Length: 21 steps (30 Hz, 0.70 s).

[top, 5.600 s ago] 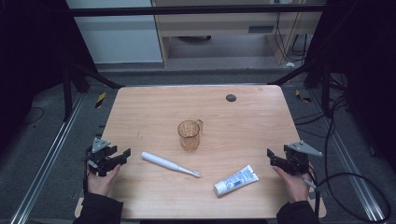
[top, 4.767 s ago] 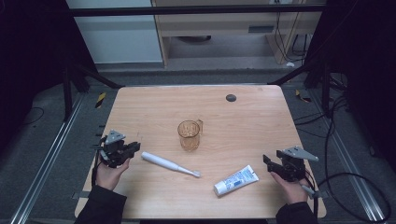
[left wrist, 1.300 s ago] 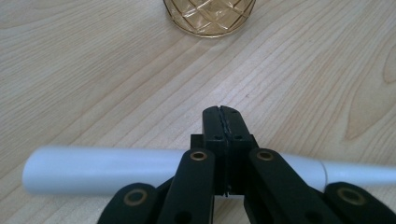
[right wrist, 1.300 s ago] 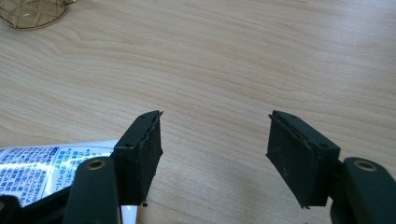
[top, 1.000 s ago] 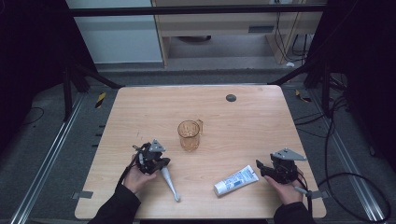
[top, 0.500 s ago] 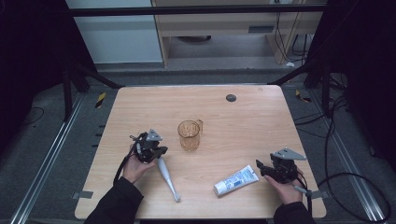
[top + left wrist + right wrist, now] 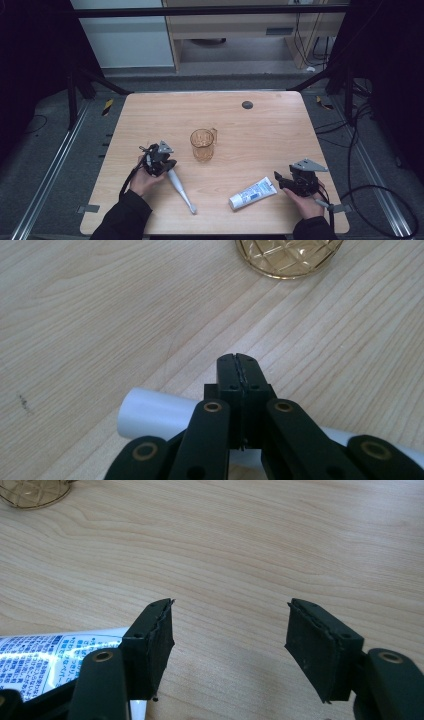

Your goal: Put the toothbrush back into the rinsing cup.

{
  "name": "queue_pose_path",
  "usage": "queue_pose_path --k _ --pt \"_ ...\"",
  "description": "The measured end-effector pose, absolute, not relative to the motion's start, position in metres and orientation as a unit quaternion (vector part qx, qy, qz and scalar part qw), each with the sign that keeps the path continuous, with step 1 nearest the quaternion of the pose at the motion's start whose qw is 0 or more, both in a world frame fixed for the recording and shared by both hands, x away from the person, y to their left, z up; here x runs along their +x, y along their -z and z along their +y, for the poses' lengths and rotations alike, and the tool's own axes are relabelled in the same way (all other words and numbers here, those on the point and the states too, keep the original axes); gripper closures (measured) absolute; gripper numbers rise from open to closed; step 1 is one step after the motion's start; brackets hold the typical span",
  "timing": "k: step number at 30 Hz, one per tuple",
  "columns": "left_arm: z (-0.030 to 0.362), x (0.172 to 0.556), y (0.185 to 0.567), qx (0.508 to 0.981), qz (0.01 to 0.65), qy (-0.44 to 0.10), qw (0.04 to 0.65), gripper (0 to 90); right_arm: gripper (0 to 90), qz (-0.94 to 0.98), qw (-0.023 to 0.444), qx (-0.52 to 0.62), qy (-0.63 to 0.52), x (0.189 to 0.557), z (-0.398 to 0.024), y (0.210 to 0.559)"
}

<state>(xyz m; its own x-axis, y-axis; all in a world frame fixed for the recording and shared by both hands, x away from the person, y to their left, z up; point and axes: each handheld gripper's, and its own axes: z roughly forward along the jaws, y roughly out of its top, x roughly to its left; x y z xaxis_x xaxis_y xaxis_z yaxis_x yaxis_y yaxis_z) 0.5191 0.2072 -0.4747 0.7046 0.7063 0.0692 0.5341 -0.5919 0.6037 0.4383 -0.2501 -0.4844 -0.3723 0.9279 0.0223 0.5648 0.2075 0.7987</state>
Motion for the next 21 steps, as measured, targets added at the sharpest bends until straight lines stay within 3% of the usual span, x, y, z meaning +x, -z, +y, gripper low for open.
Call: queue_pose_path --k 21 --pt "0.222 0.505 0.474 0.878 0.357 -0.158 0.277 90.0 35.3 0.74 0.247 0.502 -0.374 0.438 -0.251 0.484"
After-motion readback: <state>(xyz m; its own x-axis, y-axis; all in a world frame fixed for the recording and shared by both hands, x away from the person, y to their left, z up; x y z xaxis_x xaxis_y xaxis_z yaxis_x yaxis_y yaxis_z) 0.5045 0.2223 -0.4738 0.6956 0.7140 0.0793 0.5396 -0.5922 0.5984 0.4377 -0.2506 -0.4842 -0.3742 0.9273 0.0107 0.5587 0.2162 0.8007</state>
